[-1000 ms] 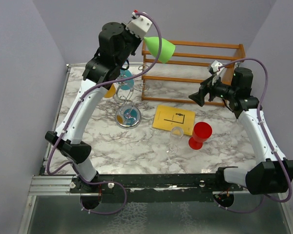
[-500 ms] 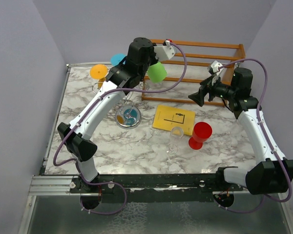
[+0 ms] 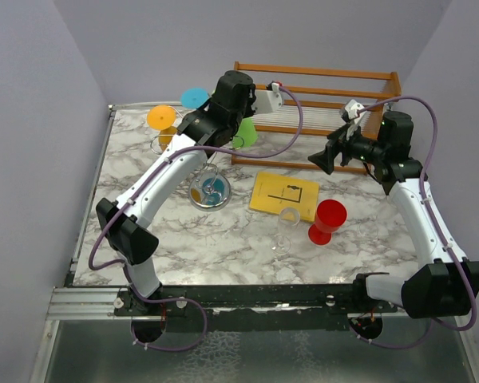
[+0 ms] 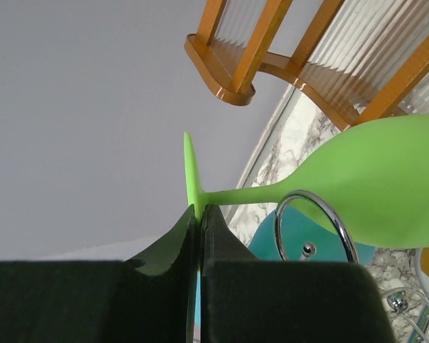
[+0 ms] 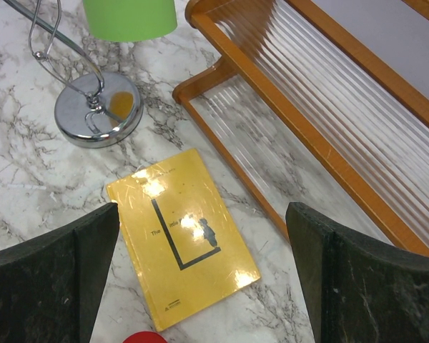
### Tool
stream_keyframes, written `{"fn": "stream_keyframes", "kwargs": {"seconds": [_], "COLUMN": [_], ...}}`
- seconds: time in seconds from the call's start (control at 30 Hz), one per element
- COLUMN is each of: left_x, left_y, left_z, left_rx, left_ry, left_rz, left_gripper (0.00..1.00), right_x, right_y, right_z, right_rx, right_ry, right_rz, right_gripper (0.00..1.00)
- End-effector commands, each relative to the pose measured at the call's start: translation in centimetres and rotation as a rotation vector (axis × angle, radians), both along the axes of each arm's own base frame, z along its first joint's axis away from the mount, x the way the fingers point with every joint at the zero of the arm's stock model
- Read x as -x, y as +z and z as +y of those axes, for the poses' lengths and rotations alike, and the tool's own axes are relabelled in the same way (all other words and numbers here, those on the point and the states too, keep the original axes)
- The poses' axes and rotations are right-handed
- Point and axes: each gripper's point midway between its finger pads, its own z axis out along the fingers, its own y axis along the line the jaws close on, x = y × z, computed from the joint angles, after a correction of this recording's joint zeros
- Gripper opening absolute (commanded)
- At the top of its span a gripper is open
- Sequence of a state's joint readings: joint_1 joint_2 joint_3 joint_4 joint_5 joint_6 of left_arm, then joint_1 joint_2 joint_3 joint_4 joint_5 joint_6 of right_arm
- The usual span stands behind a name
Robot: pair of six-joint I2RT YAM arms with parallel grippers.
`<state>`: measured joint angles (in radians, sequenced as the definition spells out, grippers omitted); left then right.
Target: Place the wine glass upside down on the wine glass rack
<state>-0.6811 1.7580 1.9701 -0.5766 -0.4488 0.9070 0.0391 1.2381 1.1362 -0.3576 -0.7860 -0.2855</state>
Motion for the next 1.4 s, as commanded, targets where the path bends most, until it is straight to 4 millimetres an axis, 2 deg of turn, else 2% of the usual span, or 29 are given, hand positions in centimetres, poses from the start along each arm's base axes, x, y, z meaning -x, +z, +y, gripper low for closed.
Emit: {"fn": "stream_keyframes", "kwargs": {"seconds": [0.0,0.23,0.27,0.57,1.37], "left_x": [1.7,2.1,2.8,3.6,6.4], "left_y": [1.7,1.4,2.5,2.5,3.0], "left_z": [0.8,0.9,1.4,2.1,1.0], "left_rx": [0.038,0.022,0.037,0.014,0.019], "left_ry": [-0.010,-0.016,-0.018,-0.022,-0.125], "left_rz": [-0.001,0.025,0.007,0.026,0.090], "left_gripper": [0.00,0.00,0.00,0.00,0.00], "right_x": [-0.2,-0.2,-0.2,-0.3,-0.4], "right_y": [0.3,0.3,0.2,0.3,0.1], "right_z": [-0.1,-0.1,-0.1,-0.2,-0.5], "right_rx": [-0.001,-0.003,-0.002,-0.002,0.005], "right_ry": [0.004,0.006,0.004,0.003,-0.013], "right_rz": [-0.032,-0.028,-0.028,-0.030,-0.035], "right_gripper": [1.00,1.00,1.00,1.00,1.00]}}
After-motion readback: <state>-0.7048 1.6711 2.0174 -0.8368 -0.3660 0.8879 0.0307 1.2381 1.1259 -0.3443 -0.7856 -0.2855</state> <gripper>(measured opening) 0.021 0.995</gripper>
